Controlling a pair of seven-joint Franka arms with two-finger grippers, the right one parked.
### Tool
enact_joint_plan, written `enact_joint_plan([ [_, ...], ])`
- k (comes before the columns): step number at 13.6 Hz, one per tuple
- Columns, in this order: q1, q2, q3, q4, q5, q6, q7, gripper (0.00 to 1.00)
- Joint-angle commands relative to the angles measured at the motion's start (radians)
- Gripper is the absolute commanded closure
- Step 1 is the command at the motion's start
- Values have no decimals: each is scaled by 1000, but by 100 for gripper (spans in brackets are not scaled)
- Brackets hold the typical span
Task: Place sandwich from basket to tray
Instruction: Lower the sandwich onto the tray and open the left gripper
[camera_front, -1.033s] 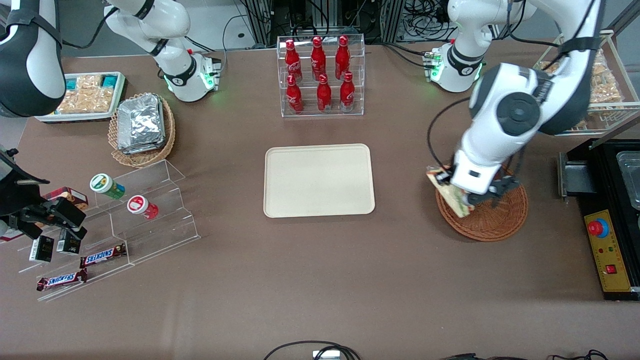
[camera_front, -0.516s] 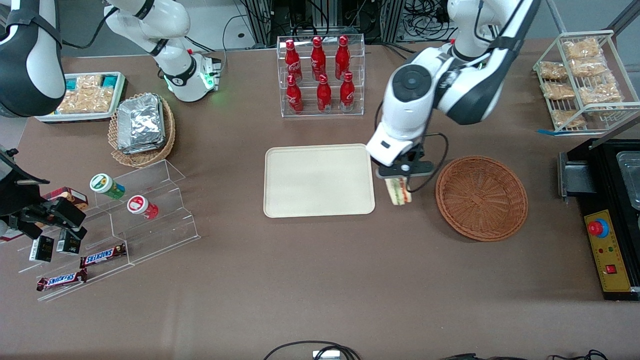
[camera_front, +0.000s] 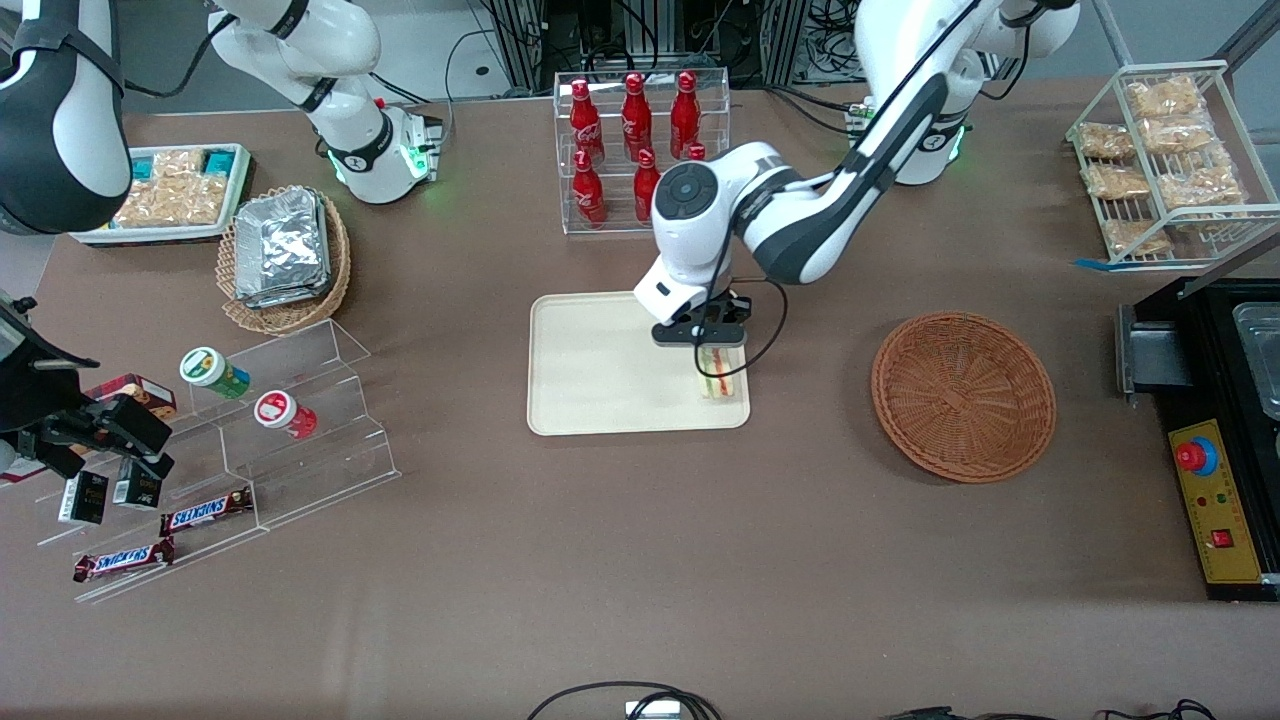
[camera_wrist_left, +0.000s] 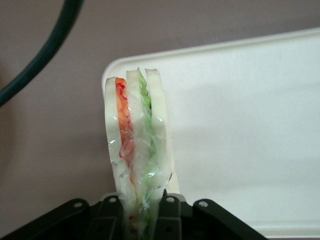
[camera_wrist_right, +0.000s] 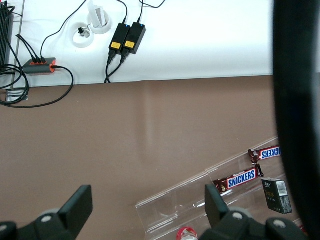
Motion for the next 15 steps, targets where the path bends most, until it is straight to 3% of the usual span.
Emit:
enact_joint_plan([
  [1, -41, 61, 4, 23, 59, 17, -57, 100],
  [10, -70, 134, 7, 22, 118, 21, -77, 100],
  [13, -70, 144, 5, 22, 118, 21, -94, 94],
  [14, -72, 143, 7, 23, 118, 21, -114, 76],
  [15, -78, 143, 7, 23, 121, 19, -126, 40],
])
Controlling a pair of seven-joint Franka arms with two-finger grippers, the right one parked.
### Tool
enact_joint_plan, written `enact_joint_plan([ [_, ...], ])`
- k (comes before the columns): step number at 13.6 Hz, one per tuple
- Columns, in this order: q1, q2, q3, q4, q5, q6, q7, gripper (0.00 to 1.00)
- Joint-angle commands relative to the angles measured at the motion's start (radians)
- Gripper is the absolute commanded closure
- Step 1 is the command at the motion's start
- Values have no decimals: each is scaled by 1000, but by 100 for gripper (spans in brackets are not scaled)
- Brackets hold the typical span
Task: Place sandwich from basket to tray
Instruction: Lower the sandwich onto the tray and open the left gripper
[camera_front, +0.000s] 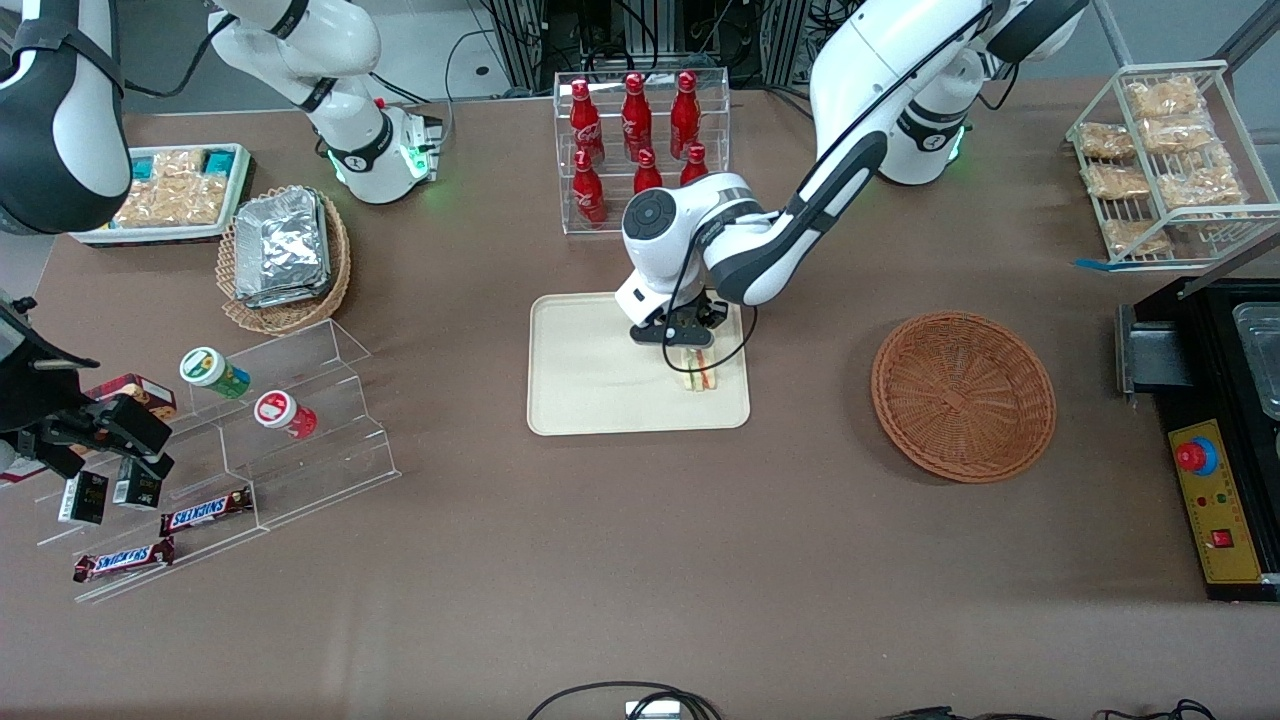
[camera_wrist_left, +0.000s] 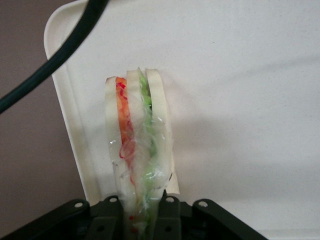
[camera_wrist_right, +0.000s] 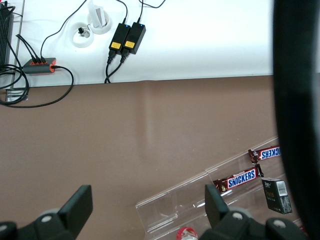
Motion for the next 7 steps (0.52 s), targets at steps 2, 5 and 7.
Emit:
enact_joint_plan([
  [2, -22, 14, 6, 23, 26, -4, -56, 1],
  [5, -16, 7, 8, 53, 13, -14, -107, 0],
  [7, -10, -4, 11, 62, 13, -17, -130, 0],
])
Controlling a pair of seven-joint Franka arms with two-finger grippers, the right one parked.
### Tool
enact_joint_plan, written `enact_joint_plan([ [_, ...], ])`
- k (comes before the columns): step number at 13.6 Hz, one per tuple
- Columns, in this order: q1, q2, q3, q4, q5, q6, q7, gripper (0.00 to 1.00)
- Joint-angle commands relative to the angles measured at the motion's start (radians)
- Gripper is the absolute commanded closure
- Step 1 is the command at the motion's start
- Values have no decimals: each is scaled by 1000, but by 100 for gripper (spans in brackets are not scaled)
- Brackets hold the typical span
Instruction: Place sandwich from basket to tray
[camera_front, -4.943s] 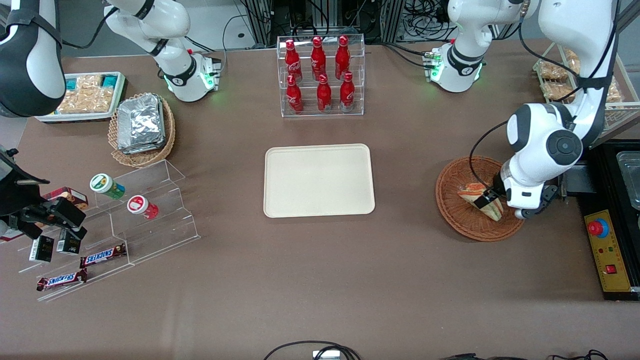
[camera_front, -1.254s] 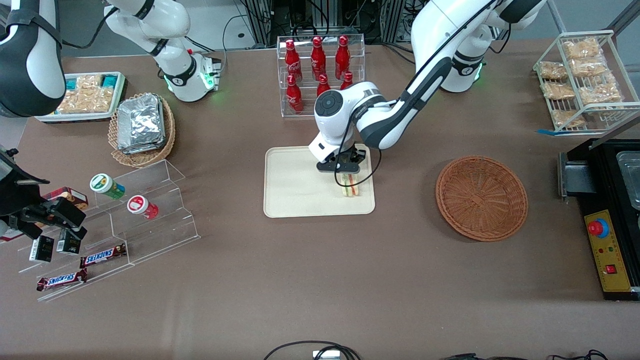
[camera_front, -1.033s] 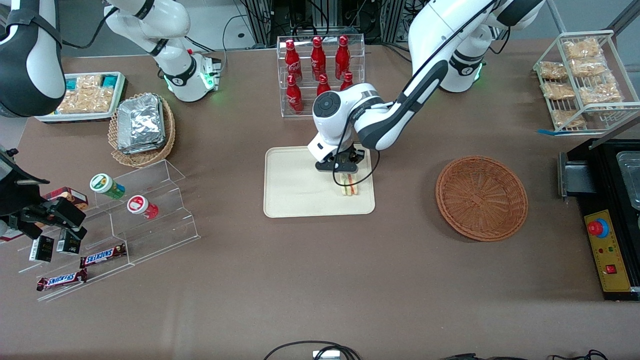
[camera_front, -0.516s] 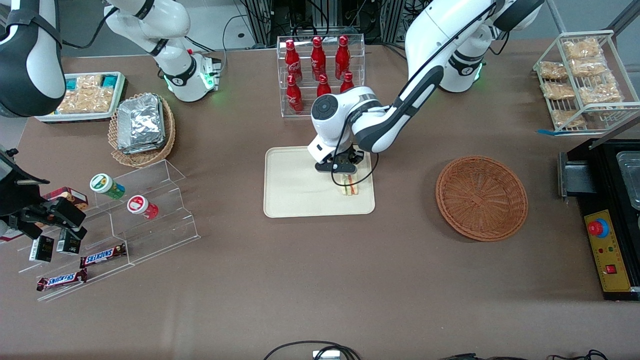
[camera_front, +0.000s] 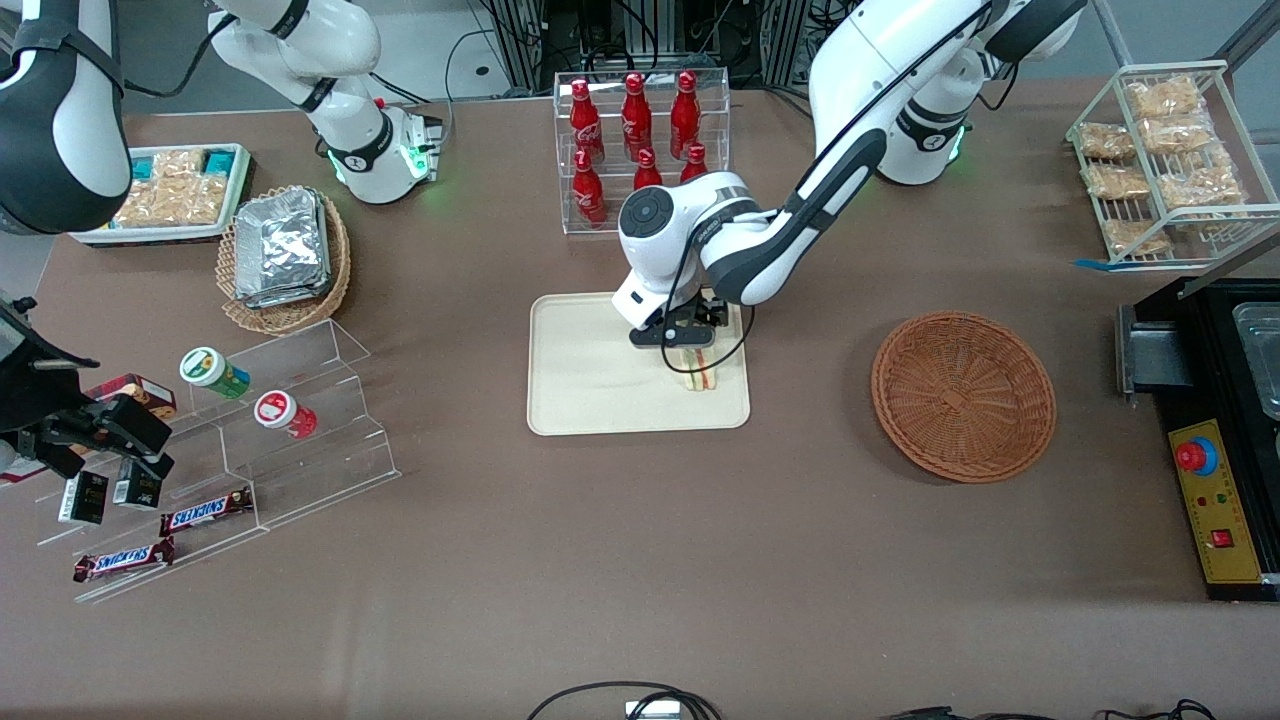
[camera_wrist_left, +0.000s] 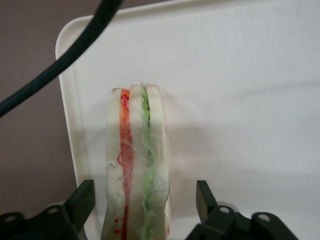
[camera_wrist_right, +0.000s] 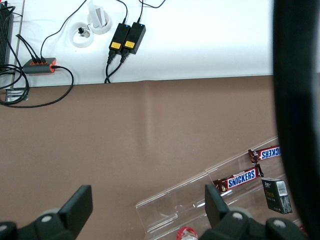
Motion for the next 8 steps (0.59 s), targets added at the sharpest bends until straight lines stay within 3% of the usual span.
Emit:
enact_joint_plan([
  [1, 7, -14, 8, 40, 9, -30, -41, 0],
  [8, 199, -94, 5, 192, 3, -242, -38, 0],
])
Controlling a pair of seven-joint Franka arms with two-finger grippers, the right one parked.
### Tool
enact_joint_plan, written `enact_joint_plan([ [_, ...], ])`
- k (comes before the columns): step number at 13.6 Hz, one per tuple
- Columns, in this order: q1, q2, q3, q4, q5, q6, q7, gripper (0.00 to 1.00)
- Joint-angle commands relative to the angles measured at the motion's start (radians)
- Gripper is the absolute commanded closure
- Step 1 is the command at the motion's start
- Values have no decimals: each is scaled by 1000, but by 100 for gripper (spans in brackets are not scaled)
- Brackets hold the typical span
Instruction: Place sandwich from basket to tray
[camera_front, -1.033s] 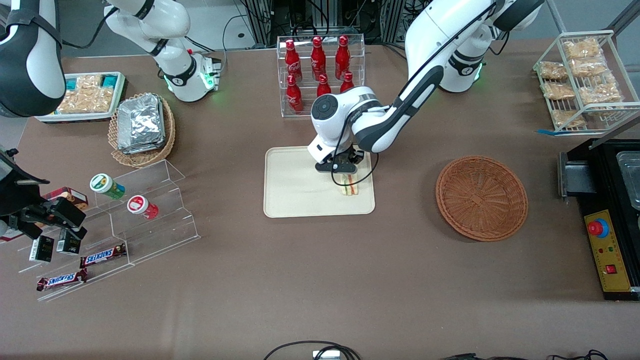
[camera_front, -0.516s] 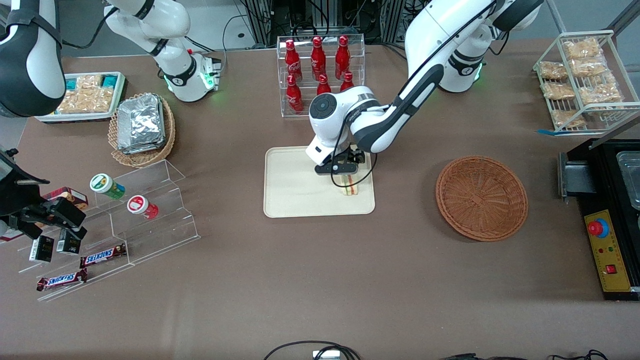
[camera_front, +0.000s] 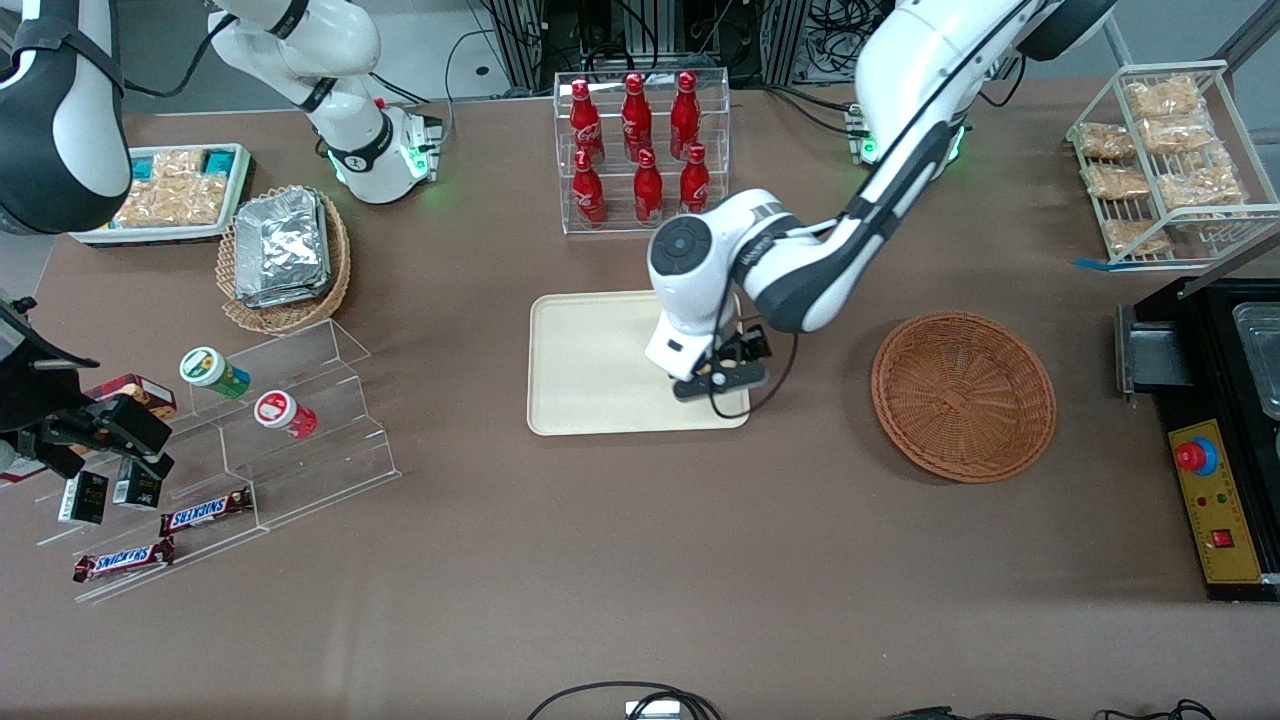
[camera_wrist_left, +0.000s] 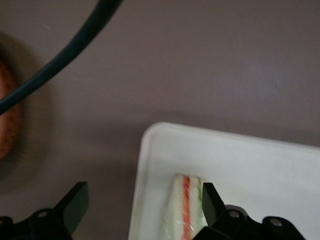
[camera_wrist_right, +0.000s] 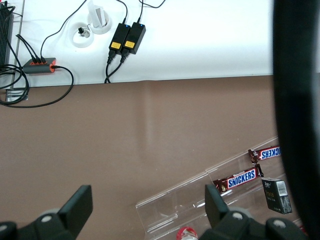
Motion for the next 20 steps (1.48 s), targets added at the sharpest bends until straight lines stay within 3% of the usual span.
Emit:
enact_joint_plan([
  [1, 90, -69, -8, 4, 1, -57, -10, 0],
  [4, 184, -123, -9, 10, -3, -87, -4, 0],
  [7, 256, -146, -9, 65, -55, -147, 49, 0],
  [11, 330, -157, -8, 123, -77, -264, 219, 0],
  [15, 425, -238, -3, 120, -163, -308, 451, 0],
  [20, 414, -396, 213, 110, -343, -409, 800, 0],
])
